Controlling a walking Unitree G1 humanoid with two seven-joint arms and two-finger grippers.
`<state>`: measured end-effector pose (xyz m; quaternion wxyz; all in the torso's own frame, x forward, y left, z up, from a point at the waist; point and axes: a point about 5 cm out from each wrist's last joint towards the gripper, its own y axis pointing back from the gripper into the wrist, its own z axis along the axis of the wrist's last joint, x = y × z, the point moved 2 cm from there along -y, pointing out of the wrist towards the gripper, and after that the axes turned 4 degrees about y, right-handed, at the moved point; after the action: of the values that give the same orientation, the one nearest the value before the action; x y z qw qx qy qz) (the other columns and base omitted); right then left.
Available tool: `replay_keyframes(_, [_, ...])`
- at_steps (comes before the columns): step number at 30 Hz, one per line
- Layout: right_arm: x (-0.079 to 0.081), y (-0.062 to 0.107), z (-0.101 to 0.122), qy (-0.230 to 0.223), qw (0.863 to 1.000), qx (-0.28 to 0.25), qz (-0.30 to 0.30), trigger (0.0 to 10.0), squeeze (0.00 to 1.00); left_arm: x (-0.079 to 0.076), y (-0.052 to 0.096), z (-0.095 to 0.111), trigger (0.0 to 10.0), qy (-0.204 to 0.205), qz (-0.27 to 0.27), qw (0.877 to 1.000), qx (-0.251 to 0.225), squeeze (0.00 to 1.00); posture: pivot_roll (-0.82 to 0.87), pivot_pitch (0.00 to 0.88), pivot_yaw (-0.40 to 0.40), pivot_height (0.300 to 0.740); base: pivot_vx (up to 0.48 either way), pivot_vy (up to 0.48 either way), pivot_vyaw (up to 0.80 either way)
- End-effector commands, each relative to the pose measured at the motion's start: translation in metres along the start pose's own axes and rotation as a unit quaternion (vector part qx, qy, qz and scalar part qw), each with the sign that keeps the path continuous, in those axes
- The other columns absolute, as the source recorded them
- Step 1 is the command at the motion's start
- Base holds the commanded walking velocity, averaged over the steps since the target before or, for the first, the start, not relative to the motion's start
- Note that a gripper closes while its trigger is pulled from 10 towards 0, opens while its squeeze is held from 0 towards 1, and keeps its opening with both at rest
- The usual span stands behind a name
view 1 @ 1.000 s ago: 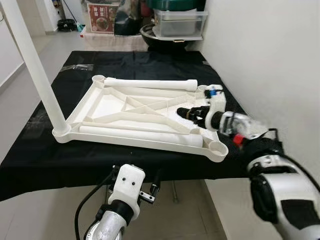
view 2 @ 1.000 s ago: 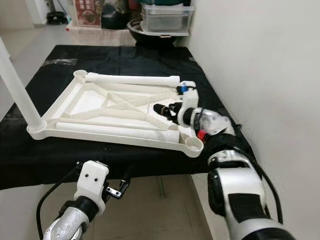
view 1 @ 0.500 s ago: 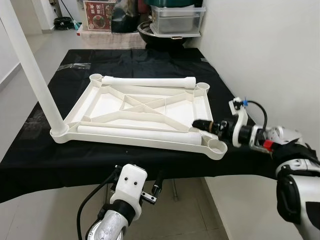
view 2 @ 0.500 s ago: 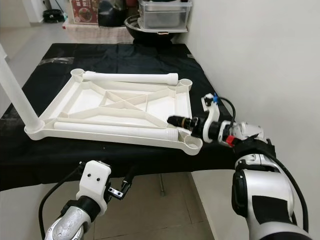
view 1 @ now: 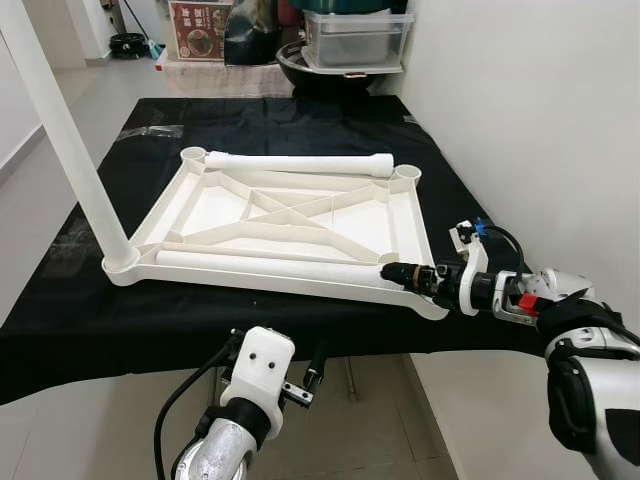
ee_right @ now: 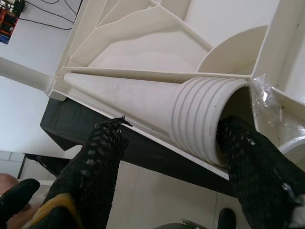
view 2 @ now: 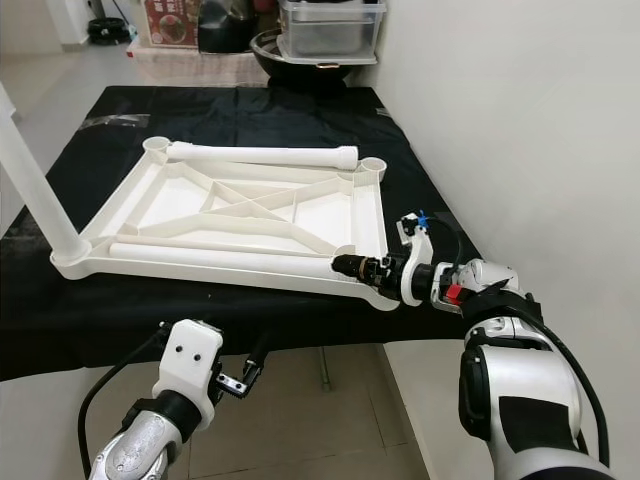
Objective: Building children table
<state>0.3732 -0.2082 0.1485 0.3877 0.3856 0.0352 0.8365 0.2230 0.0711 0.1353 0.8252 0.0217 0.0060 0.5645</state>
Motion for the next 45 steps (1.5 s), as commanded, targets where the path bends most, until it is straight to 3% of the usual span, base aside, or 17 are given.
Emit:
replay_keyframes(1, [0.003, -0.004, -0.003, -0.008, 1.0, 0.008, 0.007, 10.0, 0.0, 0.0, 0.001, -0.001, 10.0, 0.002, 0.0, 1.0, 0.007, 0.0, 0.07, 0.105, -0.086, 0.74, 0.0, 0.0, 0.0])
replay_keyframes(7, [0.013, -0.021, -0.007, -0.016, 1.0, 0.004, 0.025, 10.0, 0.0, 0.0, 0.001, -0.001, 10.0, 0.0, 0.001, 1.0, 0.006, 0.0, 0.07, 0.104, -0.091, 0.74, 0.0, 0.0, 0.0])
replay_keyframes(20, [0.024, -0.039, -0.011, -0.014, 0.999, 0.003, 0.036, 10.0, 0.0, -0.001, 0.001, -0.001, 10.0, -0.002, 0.0, 1.0, 0.005, 0.0, 0.07, 0.103, -0.095, 0.74, 0.0, 0.0, 0.0])
replay_keyframes(21, [0.028, -0.044, -0.012, -0.013, 0.999, 0.004, 0.047, 4.6, 0.0, -0.001, 0.001, -0.001, 10.0, -0.002, 0.0, 1.0, 0.005, 0.0, 0.08, 0.102, -0.098, 0.74, 0.0, 0.0, 0.0])
replay_keyframes(23, [0.029, -0.045, -0.012, -0.013, 0.999, 0.004, 0.05, 4.6, 0.0, -0.001, 0.001, -0.001, 10.0, -0.002, 0.0, 1.0, 0.005, 0.0, 0.08, 0.102, -0.098, 0.74, 0.0, 0.0, 0.0])
replay_keyframes(24, [0.032, -0.046, -0.012, -0.015, 0.998, 0.002, 0.061, 0.0, 0.0, -0.001, 0.001, -0.001, 10.0, -0.002, 0.001, 1.0, 0.005, 0.0, 0.08, 0.102, -0.098, 0.74, 0.0, 0.0, 0.0])
replay_keyframes(28, [0.041, -0.049, -0.01, -0.015, 0.995, -0.005, 0.097, 0.0, 0.0, -0.001, 0.001, -0.001, 10.0, -0.002, 0.001, 1.0, 0.006, 0.0, 0.08, 0.101, -0.1, 0.74, 0.0, 0.0, 0.0])
replay_keyframes(39, [0.043, -0.051, -0.009, -0.019, 0.994, -0.023, 0.105, 0.0, 0.0, -0.001, 0.001, -0.002, 10.0, -0.002, 0.002, 1.0, 0.008, 0.0, 0.08, 0.089, -0.104, 0.74, 0.0, 0.0, 0.0])
replay_keyframes(45, [0.047, -0.042, -0.005, -0.02, 0.986, -0.036, 0.164, 0.0, 0.0, -0.002, 0.001, -0.003, 10.0, -0.004, 0.002, 1.0, 0.008, 0.0, 0.09, 0.078, -0.103, 0.74, 0.0, 0.0, 0.0])
